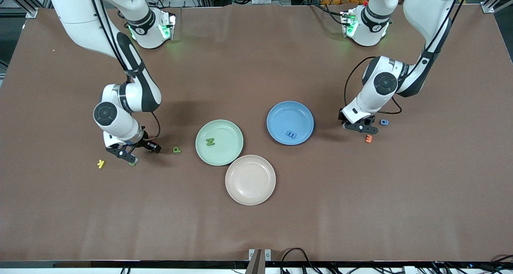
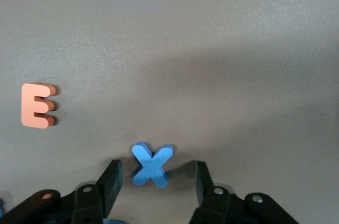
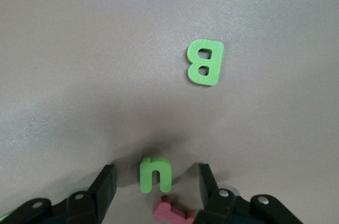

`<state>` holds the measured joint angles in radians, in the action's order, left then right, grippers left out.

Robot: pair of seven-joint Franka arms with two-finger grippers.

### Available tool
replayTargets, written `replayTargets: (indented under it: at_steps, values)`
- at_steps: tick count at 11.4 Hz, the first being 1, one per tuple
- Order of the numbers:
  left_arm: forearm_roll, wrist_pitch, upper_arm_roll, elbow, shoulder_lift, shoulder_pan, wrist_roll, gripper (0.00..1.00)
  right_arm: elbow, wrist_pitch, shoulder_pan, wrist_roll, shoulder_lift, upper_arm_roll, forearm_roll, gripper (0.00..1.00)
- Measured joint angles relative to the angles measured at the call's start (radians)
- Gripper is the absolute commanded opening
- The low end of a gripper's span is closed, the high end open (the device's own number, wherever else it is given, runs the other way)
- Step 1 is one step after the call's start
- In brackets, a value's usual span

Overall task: Sort letters by color into matching plates
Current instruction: 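Grasp the blue X with the left gripper while the right gripper grasps the green n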

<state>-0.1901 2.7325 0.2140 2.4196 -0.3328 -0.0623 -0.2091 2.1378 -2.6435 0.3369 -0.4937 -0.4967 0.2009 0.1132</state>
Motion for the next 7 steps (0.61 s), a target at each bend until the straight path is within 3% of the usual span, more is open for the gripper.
replayTargets:
  at_steps: [1,2,3,5,7]
  values:
    - [0.0,0.001,0.0,0.0,0.0,0.0,0.0,0.32,0.002,-0.001,0.0,0.001,0.0,0.0,0.0,0.64]
    - [0.0,0.001,0.0,0.0,0.0,0.0,0.0,0.08,0.004,-0.002,0.0,0.003,0.0,0.0,0.0,0.6]
    - [0.0,0.002,0.0,0.0,0.0,0.0,0.0,0.0,0.005,-0.002,-0.001,0.003,0.0,0.0,0.0,0.56]
    - [0.001,0.003,0.0,-0.004,0.0,0.0,0.0,0.0,0.005,-0.004,-0.001,0.009,0.001,0.0,0.0,0.48]
    - [0.025,0.004,0.0,-0.01,-0.004,0.0,0.0,0.0,0.005,-0.006,-0.001,0.01,0.003,0.0,0.0,0.46]
